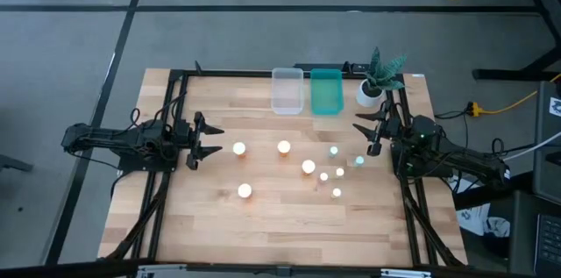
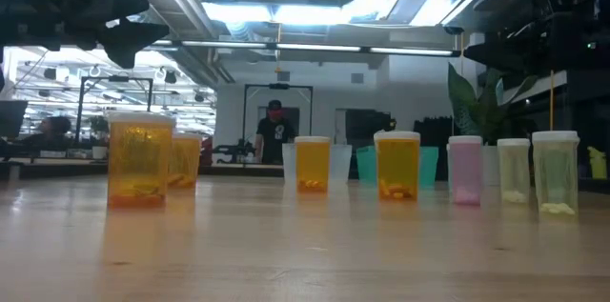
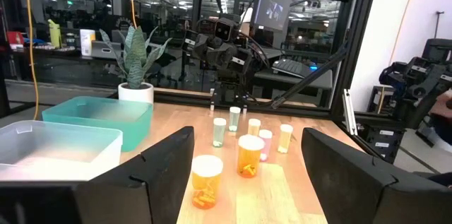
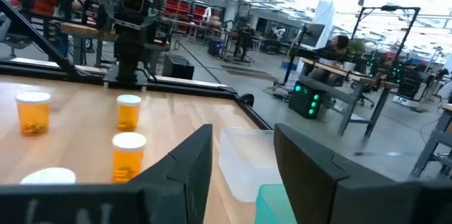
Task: Pick and place medicine bottles into bin by pill shape (circle, oval)
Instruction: Put the small blue pill bottle into the blue bin
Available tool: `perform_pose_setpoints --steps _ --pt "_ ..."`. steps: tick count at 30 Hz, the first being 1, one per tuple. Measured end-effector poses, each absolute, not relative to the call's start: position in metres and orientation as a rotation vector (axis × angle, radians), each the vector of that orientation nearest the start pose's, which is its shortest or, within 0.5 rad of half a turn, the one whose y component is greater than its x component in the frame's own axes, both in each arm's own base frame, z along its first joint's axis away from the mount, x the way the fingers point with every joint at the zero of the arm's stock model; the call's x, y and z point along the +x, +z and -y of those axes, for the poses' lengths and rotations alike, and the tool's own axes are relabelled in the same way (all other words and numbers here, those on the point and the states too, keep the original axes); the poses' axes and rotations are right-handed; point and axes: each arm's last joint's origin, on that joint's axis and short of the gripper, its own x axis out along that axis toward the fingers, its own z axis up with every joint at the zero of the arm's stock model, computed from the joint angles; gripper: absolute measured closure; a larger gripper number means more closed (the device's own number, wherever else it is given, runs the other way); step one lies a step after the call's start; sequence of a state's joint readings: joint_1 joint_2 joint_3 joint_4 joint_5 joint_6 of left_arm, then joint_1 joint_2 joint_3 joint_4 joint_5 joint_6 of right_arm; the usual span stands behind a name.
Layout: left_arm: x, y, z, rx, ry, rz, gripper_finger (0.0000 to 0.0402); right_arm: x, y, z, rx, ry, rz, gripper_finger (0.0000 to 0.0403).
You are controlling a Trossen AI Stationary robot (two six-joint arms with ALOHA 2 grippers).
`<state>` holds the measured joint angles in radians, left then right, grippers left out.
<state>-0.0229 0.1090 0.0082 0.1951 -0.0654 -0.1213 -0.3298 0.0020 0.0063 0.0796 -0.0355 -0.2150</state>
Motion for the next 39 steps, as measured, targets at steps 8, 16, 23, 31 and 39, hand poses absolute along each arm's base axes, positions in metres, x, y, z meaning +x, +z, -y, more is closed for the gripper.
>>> perform_pose_setpoints --steps 8,16,23,31,39 --pt "0.104 0.177 0.000 -0.126 0.037 0.097 0.0147 0.092 0.173 0.030 -0.228 -0.302 0.051 0.0249" --pt "0.104 0.176 0.000 -0.126 0.037 0.097 0.0147 0.092 0.176 0.030 -0.234 -0.294 0.083 0.0249" --pt "0.104 0.176 0.000 -0.125 0.037 0.097 0.0147 0.092 0.176 0.030 -0.222 -0.293 0.082 0.0249" --pt "0.104 0.176 0.000 -0.125 0.037 0.097 0.0147 0.090 0.182 0.032 -0.122 -0.386 0.082 0.0249" --pt "0.104 0.176 0.000 -0.126 0.037 0.097 0.0147 0.086 0.227 0.029 0.026 -0.323 0.017 0.0249"
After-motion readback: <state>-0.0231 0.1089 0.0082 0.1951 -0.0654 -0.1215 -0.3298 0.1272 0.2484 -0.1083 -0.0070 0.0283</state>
